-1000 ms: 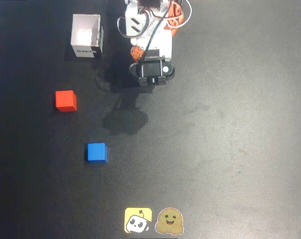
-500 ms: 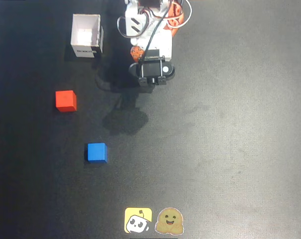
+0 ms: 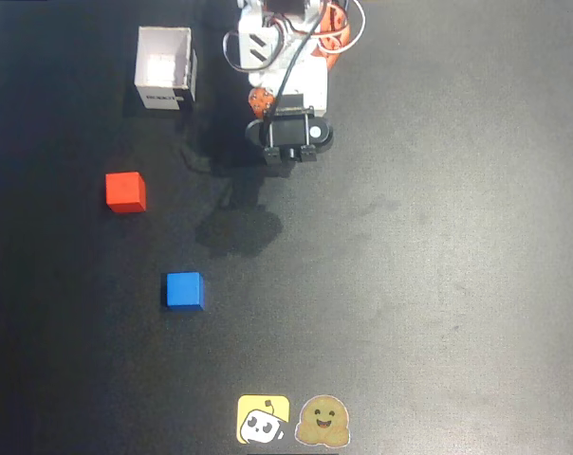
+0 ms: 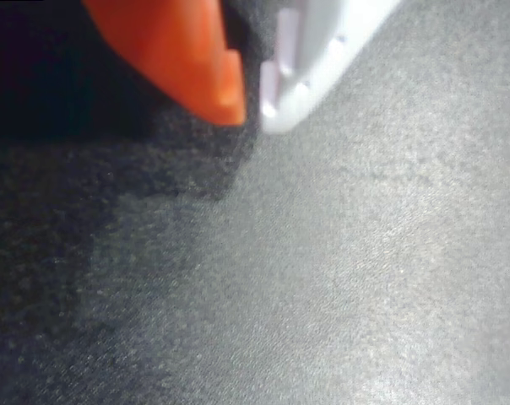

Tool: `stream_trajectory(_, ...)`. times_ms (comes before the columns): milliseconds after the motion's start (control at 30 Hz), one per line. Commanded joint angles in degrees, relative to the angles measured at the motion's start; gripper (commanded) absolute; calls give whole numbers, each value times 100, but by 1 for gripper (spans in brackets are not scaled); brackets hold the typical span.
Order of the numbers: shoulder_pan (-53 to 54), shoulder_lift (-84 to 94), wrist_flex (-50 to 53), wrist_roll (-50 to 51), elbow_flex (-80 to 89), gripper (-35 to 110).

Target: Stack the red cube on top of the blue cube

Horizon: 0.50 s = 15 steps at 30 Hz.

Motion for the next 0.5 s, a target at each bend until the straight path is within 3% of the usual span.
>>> stream_trajectory(0,26,26,18,-35,-26,0)
stream_trajectory(467,-18,26,-299,-272,-26,0)
